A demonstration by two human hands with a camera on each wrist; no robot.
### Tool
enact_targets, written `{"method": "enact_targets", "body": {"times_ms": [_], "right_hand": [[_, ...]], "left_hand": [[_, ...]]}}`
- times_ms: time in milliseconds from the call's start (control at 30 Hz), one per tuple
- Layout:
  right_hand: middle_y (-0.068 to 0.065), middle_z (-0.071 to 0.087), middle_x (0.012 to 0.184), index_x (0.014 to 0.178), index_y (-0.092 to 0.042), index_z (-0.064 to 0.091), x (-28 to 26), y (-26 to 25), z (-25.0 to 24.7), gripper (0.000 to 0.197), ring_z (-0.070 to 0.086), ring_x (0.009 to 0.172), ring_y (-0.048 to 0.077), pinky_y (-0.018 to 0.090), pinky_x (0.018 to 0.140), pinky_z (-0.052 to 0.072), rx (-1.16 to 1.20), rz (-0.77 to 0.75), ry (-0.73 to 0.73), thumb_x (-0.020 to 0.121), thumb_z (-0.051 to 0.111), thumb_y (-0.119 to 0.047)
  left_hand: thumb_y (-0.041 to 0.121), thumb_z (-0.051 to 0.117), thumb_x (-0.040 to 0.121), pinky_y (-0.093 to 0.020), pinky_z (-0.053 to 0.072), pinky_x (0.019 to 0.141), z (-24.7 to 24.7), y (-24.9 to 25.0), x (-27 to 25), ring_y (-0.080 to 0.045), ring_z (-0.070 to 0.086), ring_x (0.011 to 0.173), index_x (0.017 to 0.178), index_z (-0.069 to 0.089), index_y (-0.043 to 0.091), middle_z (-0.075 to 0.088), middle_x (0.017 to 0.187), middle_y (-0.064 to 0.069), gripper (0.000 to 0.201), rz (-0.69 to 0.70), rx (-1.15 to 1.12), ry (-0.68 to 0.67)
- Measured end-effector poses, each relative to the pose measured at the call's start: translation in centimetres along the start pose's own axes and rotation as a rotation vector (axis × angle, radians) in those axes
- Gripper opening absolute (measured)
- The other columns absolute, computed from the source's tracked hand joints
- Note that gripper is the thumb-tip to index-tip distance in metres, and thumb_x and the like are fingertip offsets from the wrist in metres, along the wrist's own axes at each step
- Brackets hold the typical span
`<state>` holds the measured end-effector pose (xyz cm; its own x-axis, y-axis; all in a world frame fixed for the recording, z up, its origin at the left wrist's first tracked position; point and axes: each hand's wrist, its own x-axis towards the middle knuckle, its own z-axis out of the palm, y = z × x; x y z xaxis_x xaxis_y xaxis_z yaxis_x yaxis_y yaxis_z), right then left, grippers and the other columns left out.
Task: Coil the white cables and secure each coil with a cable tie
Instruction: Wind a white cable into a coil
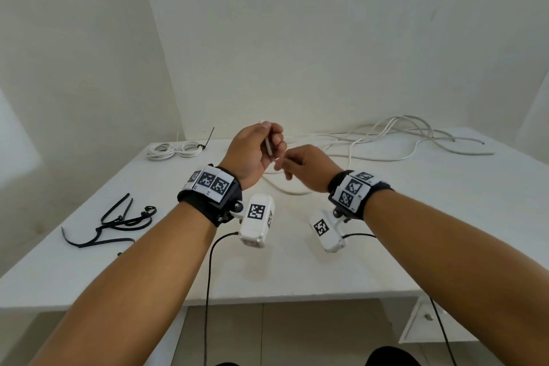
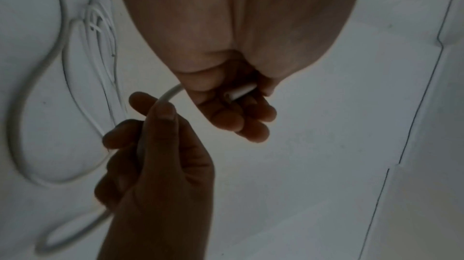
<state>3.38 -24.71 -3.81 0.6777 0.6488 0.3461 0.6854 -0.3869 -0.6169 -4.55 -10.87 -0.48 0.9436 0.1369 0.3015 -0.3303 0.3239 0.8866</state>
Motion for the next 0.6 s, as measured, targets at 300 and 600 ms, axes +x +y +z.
{"method": "enact_targets", "body": {"times_ms": [300, 600], "right_hand": [[-0.009, 0.069, 0.067, 0.096, -0.020, 0.072, -0.9, -0.8, 0.9, 0.021, 0.058, 0.058, -0.001, 0.019, 0.059, 0.040, -0.102, 0.034, -0.133, 0.098, 0.055, -0.031], [-0.019, 0.056, 0.070, 0.100, -0.018, 0.075, -1.4, -2.2, -1.6, 0.016, 0.051, 0.066, -0.002, 0.010, 0.059, 0.032, -0.291, -0.181, -0.149, 0.094, 0.063, -0.028]], "left_hand": [[0.013, 0.031, 0.107, -0.037, 0.057, 0.085, -3.5, -1.9, 1.4, -0.031, 0.072, 0.091, 0.100, 0.060, 0.001, 0.073, 0.084, -0.013, 0.032, 0.178, 0.386, 0.135], [0.019, 0.031, 0.106, -0.014, 0.046, 0.056, -4.8, -0.9, 0.0, -0.007, 0.061, 0.050, 0.083, 0.059, 0.004, 0.067, 0.061, 0.000, 0.040, -0.009, 1.143, -0.086]]}}
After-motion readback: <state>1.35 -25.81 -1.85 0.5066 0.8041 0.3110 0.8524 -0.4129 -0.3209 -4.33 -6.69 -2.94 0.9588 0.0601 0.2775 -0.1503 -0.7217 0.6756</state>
